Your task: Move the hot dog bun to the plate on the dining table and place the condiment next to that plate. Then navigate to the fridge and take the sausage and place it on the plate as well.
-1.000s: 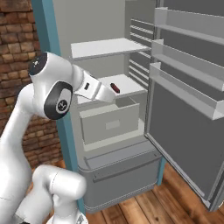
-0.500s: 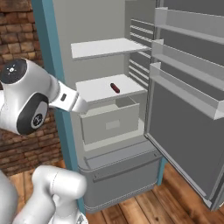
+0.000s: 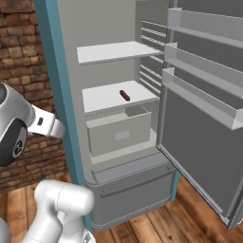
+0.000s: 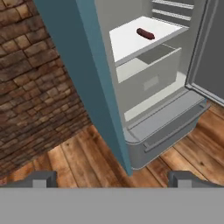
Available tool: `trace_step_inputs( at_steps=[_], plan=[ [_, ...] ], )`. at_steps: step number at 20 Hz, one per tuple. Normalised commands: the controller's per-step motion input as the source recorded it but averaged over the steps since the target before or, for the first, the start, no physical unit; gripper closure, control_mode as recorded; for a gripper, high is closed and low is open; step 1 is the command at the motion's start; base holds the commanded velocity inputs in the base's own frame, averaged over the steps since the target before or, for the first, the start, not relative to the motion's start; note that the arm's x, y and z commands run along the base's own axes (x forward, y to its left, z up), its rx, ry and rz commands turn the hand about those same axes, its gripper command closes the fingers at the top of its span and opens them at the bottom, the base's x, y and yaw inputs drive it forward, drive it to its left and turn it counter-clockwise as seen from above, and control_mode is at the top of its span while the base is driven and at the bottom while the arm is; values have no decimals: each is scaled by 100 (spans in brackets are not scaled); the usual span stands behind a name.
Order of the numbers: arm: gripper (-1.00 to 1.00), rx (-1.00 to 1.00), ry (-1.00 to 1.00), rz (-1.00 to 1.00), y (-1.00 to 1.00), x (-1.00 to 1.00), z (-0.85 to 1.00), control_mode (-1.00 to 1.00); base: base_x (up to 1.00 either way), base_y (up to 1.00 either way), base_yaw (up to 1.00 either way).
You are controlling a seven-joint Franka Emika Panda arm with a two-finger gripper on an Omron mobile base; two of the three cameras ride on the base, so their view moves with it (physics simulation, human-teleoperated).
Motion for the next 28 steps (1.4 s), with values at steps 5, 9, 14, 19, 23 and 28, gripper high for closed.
trace_step_inputs(
  at_steps=[5, 9, 14, 19, 23, 28],
  plan=[
    [-100, -8, 3, 3, 6, 11, -10, -100, 0, 0, 0],
    [-100, -3, 0, 1, -1, 8, -5, 100, 38, -33, 9],
    [-100, 0, 0, 0, 0, 0, 0, 100, 67, -53, 19],
    [-100, 0, 0, 0, 0, 0, 0, 100, 72, -31, 28],
    [-100, 0, 0, 0, 0, 0, 0, 100, 53, -57, 26],
    [-100, 0, 0, 0, 0, 0, 0, 100, 42, -42, 18]
  ],
)
